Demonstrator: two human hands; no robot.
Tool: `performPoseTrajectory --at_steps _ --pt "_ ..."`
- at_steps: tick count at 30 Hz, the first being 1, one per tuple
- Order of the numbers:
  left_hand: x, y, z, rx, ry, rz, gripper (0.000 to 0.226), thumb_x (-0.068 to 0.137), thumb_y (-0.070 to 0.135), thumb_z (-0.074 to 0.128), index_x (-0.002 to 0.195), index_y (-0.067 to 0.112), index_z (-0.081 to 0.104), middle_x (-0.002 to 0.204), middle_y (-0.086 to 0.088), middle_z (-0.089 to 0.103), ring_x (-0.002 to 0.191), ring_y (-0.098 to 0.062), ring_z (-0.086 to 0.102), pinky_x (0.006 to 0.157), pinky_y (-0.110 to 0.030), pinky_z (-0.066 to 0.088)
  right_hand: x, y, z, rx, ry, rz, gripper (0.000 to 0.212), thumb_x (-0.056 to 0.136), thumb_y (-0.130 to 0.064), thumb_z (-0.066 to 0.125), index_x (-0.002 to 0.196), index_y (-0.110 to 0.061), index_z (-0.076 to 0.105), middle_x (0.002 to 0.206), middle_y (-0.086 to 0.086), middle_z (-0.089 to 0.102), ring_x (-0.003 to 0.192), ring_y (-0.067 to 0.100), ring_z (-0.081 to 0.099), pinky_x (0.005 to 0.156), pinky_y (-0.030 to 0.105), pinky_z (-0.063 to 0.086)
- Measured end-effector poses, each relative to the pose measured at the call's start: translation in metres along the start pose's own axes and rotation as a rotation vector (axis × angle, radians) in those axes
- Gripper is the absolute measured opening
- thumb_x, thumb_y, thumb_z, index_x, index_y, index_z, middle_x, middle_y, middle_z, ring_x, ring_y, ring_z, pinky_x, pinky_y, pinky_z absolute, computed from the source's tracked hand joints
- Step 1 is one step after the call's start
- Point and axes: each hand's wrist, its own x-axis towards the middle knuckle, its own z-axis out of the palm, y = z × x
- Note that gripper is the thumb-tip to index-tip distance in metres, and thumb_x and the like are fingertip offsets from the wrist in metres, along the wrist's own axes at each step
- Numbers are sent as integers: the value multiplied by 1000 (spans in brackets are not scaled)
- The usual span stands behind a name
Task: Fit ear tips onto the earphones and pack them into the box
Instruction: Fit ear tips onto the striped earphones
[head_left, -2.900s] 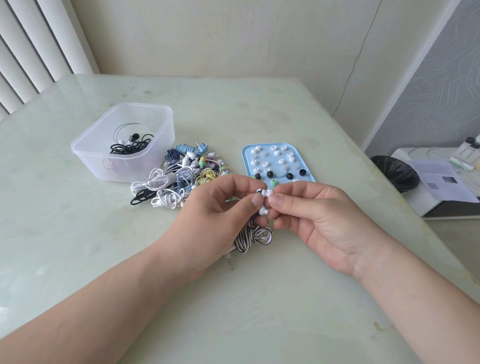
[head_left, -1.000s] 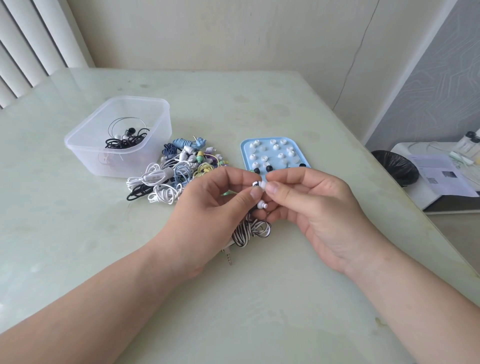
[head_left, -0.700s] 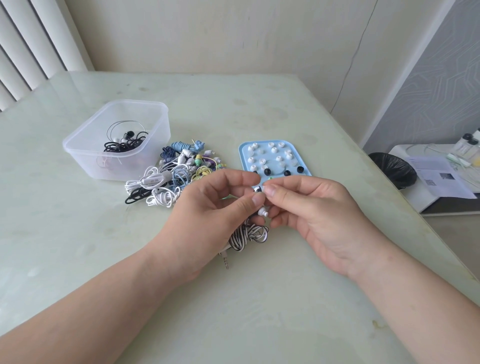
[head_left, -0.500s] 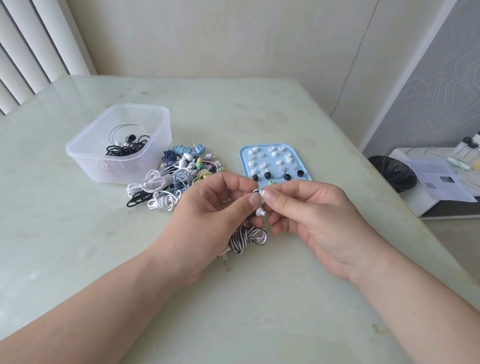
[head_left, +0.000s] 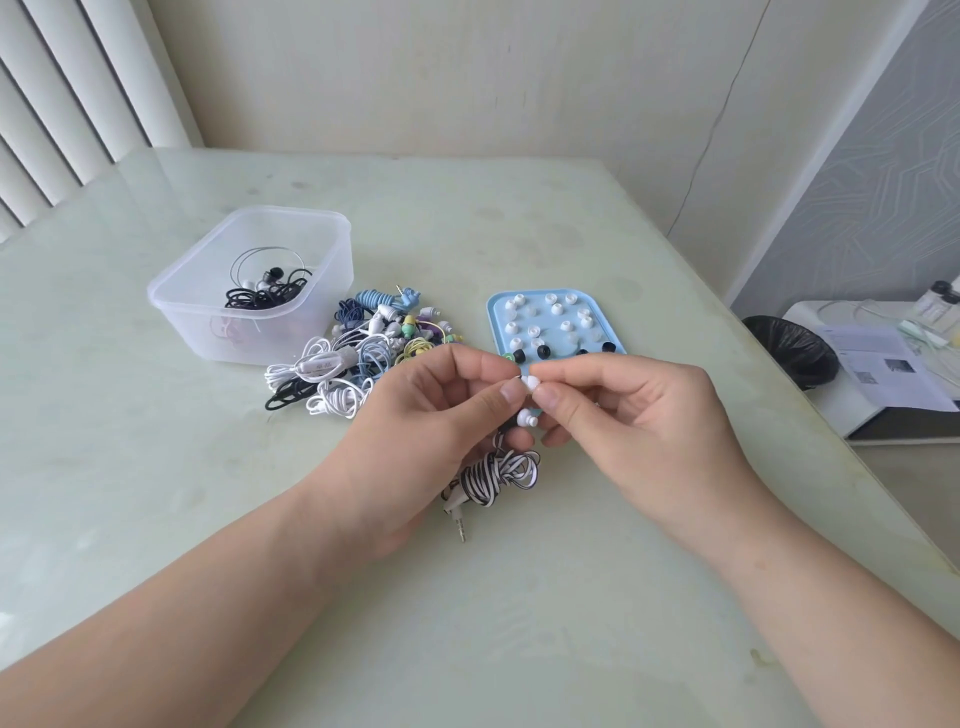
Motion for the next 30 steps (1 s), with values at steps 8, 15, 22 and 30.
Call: performPoseTrajectory --at_steps 8,15,22,30 --pt "1 1 0 -22 -28 -12 14 88 11 70 101 5 68 84 -10 72 67 -20 67 61 -26 57 0 -5 -1 50 4 35 8 89 -5 76 94 -10 80 84 10 78 76 29 74 69 31 61" --pt "3 1 -2 -23 -51 -20 25 84 15 72 106 4 67 86 -8 72 68 -18 66 63 -24 57 0 -6 -1 3 11 39 11 90 -7 76 97 -13 80 84 8 78 75 28 72 70 36 61" --pt "3 3 -1 -77 -37 -53 35 80 15 74 113 8 64 86 -12 71 73 -24 65 72 -33 55 10 -12 -14 23 152 86 11 87 -13 79 97 -16 79 80 8 77 66 14 67 57 25 54" --pt "2 7 1 -95 -14 -71 36 79 14 73 113 7 64 85 -13 72 77 -28 71 79 -37 58 38 13 -38 -376 244 216 9 88 -23 77 79 -25 78 69 -16 73 59 -5 61 59 10 45"
